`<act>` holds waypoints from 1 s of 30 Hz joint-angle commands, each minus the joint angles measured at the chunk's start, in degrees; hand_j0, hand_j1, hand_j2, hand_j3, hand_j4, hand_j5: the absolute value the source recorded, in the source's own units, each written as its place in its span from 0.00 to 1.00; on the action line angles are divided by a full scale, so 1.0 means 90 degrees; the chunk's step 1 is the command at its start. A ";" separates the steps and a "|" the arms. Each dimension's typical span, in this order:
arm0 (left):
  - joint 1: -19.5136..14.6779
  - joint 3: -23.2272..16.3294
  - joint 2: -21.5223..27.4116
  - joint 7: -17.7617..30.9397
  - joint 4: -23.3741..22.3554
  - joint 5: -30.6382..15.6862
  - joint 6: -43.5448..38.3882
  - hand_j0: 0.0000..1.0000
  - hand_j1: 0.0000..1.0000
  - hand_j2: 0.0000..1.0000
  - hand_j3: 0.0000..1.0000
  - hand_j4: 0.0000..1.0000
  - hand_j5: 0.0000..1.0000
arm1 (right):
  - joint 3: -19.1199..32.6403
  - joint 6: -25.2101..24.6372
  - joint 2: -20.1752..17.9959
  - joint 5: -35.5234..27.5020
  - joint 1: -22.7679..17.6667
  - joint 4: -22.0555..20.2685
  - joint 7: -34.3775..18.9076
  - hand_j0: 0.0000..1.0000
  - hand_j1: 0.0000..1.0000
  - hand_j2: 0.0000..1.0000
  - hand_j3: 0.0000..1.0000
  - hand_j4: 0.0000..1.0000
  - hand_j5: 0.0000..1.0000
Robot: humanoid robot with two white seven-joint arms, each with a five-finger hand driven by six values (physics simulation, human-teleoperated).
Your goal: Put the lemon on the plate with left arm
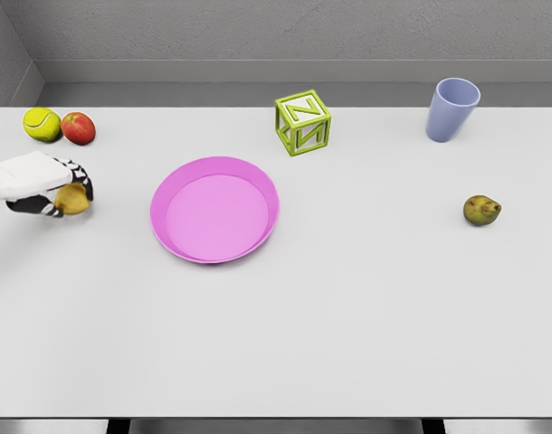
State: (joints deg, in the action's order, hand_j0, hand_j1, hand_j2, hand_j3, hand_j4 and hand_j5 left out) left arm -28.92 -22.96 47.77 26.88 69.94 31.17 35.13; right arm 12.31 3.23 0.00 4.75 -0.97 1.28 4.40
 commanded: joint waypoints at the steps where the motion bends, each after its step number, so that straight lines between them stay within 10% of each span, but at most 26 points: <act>1: -0.0010 0.0022 -0.0014 -0.0008 0.0090 -0.0075 -0.0015 0.50 0.50 0.50 0.50 0.50 0.50 | 0.0000 0.0002 0.0000 -0.0001 0.0000 0.0005 -0.0001 1.00 1.00 1.00 1.00 1.00 1.00; 30: 0.0078 -0.0056 -0.0405 0.0031 0.1193 -0.0563 -0.0015 0.51 0.51 0.51 0.51 0.51 0.51 | 0.0000 0.0002 0.0000 -0.0001 0.0000 0.0005 -0.0001 1.00 1.00 1.00 1.00 1.00 1.00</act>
State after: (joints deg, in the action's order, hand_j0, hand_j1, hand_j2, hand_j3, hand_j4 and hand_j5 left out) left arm -28.21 -23.47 44.12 27.13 79.93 26.96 35.15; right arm 12.31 3.23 0.00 4.75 -0.97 1.29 4.40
